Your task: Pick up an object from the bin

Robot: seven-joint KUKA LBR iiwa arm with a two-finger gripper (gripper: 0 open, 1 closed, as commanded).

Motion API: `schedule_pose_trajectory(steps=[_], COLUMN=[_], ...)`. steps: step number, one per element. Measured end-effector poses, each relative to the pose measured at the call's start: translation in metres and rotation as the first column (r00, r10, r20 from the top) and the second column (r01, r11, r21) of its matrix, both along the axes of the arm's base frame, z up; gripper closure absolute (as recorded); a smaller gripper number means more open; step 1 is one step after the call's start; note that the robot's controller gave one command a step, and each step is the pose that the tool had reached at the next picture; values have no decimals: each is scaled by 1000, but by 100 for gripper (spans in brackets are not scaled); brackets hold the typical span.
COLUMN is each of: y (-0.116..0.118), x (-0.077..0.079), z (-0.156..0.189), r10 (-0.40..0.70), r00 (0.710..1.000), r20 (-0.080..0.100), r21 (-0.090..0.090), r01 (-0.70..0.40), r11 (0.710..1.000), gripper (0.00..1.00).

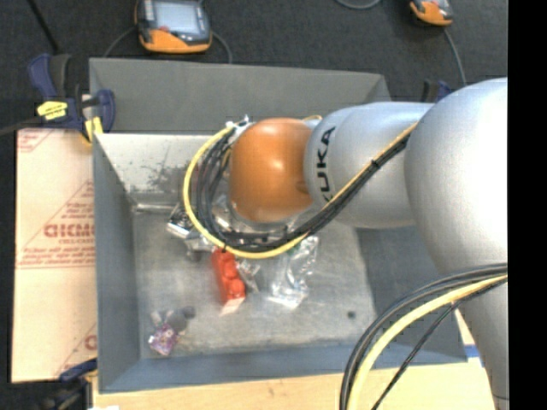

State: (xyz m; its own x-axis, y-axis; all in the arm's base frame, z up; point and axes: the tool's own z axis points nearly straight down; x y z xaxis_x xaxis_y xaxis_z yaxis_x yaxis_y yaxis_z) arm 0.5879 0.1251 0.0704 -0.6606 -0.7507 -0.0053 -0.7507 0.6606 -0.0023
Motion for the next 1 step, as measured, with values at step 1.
schedule_pose_trajectory(steps=[1], y=[0], x=[0], z=[0], r10=[-4], r00=[1000], r20=[-1], r21=[2], r01=[4], r11=[1000], gripper=[100])
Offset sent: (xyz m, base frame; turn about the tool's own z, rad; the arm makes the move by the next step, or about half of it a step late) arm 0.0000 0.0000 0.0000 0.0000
